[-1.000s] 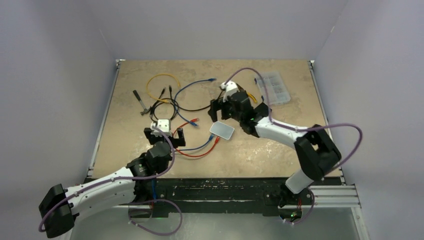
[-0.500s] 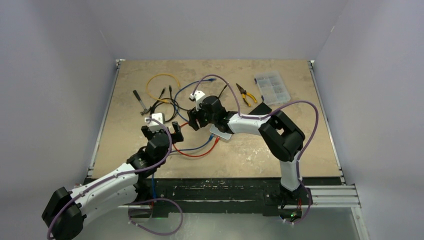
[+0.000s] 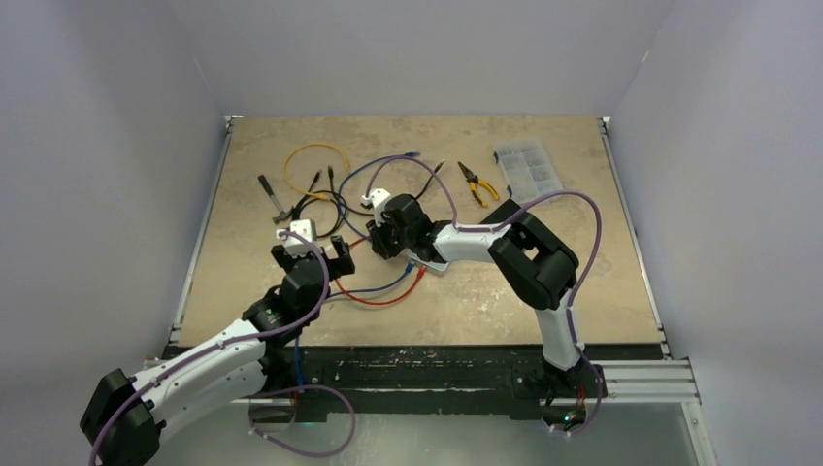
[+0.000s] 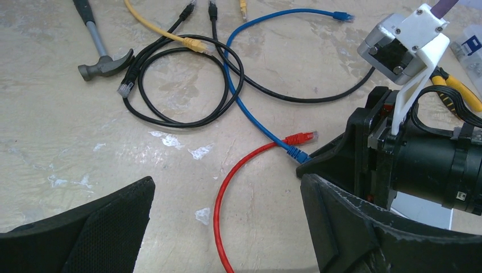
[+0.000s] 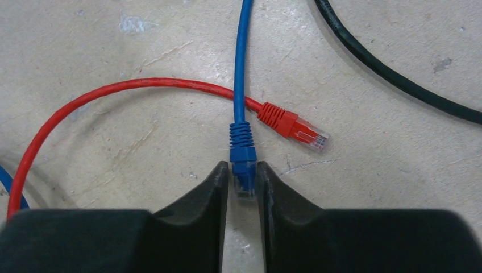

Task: Insert the plug into the switch port
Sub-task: Pick up the connector from the center of the board.

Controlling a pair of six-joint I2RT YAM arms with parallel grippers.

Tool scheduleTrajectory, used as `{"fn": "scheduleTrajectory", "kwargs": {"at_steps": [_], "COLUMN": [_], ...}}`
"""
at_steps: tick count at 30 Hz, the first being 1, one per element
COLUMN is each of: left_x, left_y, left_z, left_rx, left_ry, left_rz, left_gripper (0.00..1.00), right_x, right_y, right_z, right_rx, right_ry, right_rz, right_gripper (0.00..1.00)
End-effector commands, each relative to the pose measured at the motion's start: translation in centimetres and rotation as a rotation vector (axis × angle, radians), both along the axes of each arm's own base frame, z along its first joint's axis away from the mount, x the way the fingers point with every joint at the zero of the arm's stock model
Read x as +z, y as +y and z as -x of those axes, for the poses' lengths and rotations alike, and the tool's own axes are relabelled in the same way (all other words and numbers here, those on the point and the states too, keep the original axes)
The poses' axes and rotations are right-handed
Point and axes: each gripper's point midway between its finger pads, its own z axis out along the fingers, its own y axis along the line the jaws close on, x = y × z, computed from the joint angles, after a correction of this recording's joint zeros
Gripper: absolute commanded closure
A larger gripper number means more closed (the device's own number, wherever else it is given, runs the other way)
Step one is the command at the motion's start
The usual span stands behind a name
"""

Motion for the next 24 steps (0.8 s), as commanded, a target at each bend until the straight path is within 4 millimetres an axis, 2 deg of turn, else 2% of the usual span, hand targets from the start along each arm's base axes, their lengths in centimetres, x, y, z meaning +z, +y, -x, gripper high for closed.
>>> {"fn": "scheduleTrajectory", "kwargs": {"at_steps": [1, 4, 7, 9, 12, 15, 18, 20, 21, 22, 24], "left_x": [0.8, 0.6, 0.8, 0.9, 0.7, 0.6, 0.4, 0.3, 0.3, 0.3, 0.1], "left_y": [0.2, 0.7, 0.9, 1.0, 1.4, 1.7, 1.7, 1.7, 1.7, 1.6, 1.6], "left_z": [-0.3, -0.1, 0.0, 0.0, 0.0, -0.1, -0.1, -0.1, -0.2, -0.2, -0.2], "left_rx": [0.028, 0.042, 0.046, 0.048, 0.067, 0.081, 0.082, 0.082, 0.081, 0.079, 0.079], "left_ry": [-0.019, -0.016, -0.025, -0.028, -0.024, -0.017, -0.016, -0.012, -0.013, -0.011, -0.008], "left_rz": [0.023, 0.015, 0.019, 0.012, -0.010, -0.028, -0.034, -0.042, -0.043, -0.046, -0.051], "left_gripper": [0.01, 0.01, 0.01, 0.01, 0.01, 0.01, 0.02, 0.02, 0.02, 0.02, 0.02], "right_x": [1.3, 2.7, 6.0, 8.8, 15.0, 21.3, 27.6, 31.0, 32.2, 32.4, 31.3], "right_y": [0.2, -0.2, -1.2, -2.4, -4.0, -5.6, -6.3, -6.7, -6.9, -7.1, -6.7], "right_z": [0.2, -0.2, -2.0, -3.5, -5.8, -6.7, -5.9, -4.8, -4.2, -3.9, -3.4], "right_rx": [0.013, -0.021, -0.096, -0.152, -0.219, -0.250, -0.223, -0.195, -0.175, -0.152, -0.112], "right_ry": [-0.026, -0.039, -0.121, -0.177, -0.278, -0.362, -0.472, -0.525, -0.540, -0.544, -0.480], "right_rz": [-0.010, -0.009, 0.010, 0.021, -0.015, -0.074, -0.175, -0.282, -0.328, -0.348, -0.371], "right_gripper": [0.81, 0.98, 1.00, 1.00, 1.00, 1.00, 1.00, 1.00, 1.00, 1.00, 1.00]}}
